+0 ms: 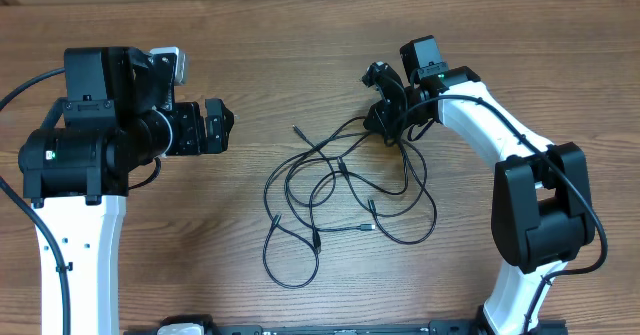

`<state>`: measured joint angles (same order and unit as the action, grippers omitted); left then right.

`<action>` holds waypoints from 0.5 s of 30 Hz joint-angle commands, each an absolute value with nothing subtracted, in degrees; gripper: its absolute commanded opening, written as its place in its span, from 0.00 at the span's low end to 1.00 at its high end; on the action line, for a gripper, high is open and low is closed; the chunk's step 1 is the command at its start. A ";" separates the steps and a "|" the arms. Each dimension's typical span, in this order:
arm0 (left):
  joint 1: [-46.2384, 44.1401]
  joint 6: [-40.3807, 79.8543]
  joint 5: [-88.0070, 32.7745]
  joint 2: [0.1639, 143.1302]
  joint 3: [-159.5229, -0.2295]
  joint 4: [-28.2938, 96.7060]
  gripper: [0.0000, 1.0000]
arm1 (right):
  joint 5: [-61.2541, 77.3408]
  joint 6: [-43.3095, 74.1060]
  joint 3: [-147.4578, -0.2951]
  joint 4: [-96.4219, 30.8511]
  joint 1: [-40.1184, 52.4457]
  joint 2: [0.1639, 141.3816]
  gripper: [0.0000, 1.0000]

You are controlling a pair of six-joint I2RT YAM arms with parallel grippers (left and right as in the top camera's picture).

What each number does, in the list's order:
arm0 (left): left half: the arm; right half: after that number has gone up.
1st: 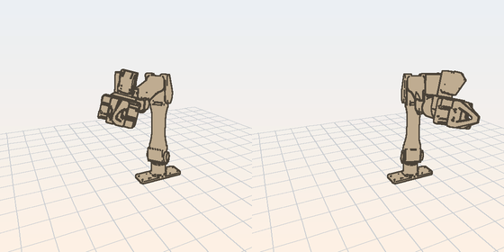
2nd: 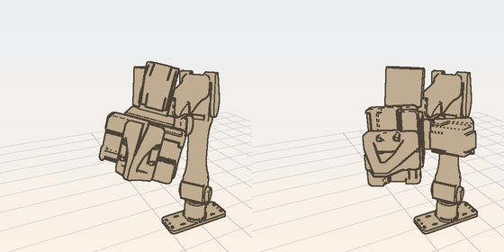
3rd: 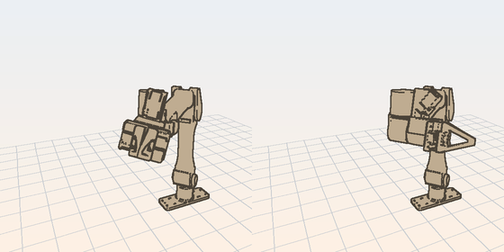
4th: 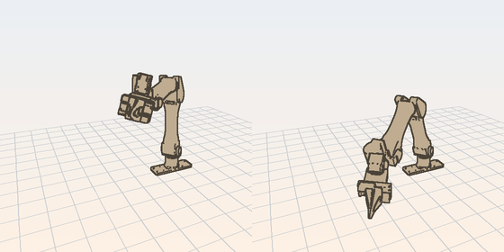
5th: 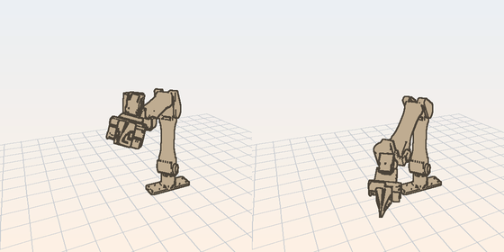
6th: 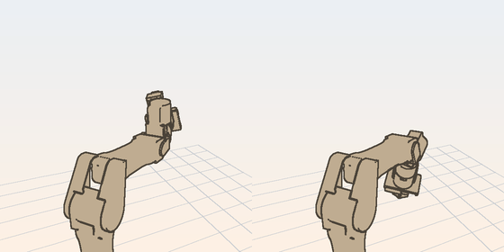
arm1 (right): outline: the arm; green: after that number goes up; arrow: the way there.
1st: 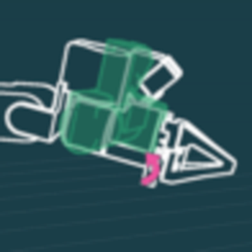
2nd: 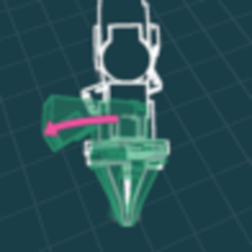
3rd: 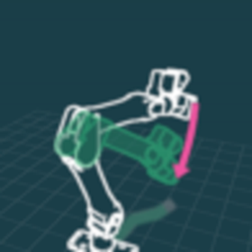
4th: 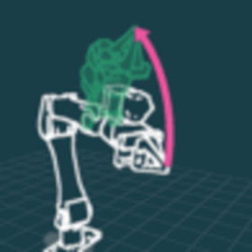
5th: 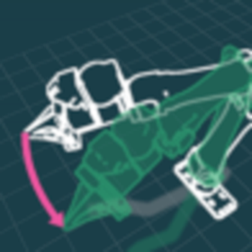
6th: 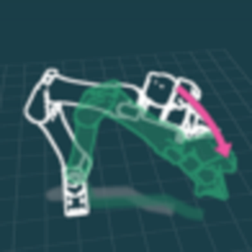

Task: Untangle cables
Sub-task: 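Pull the grasped cable up and far right off the table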

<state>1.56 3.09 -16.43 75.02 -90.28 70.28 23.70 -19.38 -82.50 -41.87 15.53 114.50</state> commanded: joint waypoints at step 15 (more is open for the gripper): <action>1.37 3.86 -16.10 74.94 -91.02 70.24 1.00 | 24.10 -19.55 -90.85 -49.21 15.68 109.34 0.04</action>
